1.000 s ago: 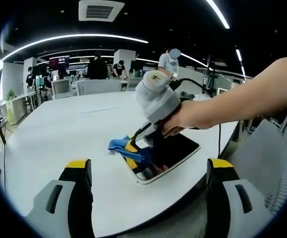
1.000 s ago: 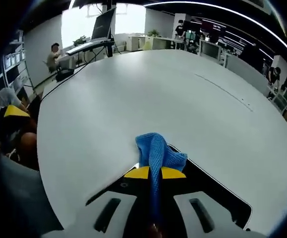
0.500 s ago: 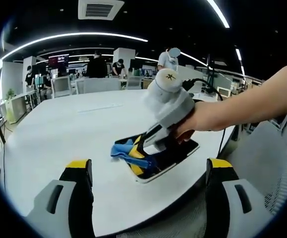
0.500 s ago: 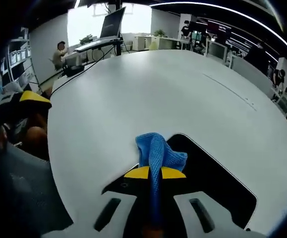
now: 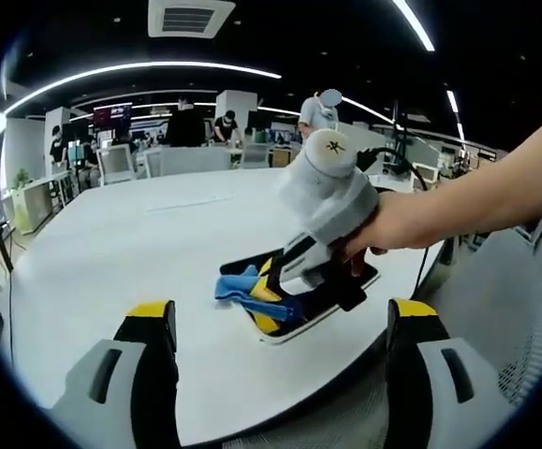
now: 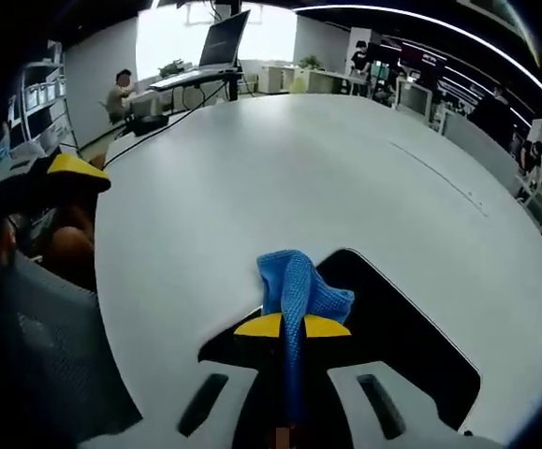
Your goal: Wipe the mirror surface with the cleaning cloth until all visible marks leave the cleaned area.
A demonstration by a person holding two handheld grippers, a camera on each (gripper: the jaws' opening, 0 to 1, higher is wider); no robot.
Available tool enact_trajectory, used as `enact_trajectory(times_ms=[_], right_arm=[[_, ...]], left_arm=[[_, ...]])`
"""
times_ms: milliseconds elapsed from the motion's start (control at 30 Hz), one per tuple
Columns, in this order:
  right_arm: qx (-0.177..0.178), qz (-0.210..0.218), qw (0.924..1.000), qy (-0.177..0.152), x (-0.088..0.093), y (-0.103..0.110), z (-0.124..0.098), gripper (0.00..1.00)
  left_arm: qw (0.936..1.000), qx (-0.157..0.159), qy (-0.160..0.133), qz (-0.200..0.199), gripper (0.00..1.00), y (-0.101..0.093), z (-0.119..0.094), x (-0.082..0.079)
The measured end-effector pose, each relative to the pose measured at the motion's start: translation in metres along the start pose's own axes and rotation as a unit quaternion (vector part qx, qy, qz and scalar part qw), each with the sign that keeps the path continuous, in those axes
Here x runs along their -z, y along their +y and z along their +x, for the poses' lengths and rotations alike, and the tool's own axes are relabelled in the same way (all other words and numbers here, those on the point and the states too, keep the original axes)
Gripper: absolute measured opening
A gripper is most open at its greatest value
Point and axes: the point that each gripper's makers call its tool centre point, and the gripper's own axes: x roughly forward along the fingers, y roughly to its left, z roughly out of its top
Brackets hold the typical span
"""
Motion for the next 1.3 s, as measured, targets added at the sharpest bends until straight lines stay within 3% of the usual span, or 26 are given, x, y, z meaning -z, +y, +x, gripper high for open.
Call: enact_trajectory(times_ms=[167,267,400,600,667,800,1300], right_arm=[[0.002,-0.005,1.0,0.006,0.001,0.001,-0.002,0.0],[0.012,-0.082,0.9962,0.024,0.002,0.0,-0.004,0.0],[0.008,-0.037,0.9991,0.022,0.007,-0.002,-0.004,0.0],[0.011,-0.043,0.9987,0.026,0.012,-0.004,-0.009,0.0],[0.017,-0.022,0.9988,0.04,0.016,-0.009,-0.012,0.0],[0.019,-0.02,0.9986,0.046,0.02,-0.015,-0.016,0.0],[0.022,0.009,0.9992,0.034,0.034,-0.023,-0.031,0.0]], left_arm=[[1.0,0.002,0.001,0.0,0.92,-0.001,0.0,0.0],[1.0,0.003,0.001,0.0,0.91,-0.001,0.0,0.001],[1.0,0.004,0.002,-0.001,0.91,-0.001,0.0,0.001],[1.0,-0.002,-0.001,0.001,0.92,0.001,-0.001,0.0],[1.0,-0.001,-0.001,0.0,0.91,0.001,-0.001,0.0],[1.0,0.0,0.001,0.0,0.9,0.001,-0.001,0.001],[1.0,0.002,0.005,0.0,0.9,0.001,-0.001,0.003]])
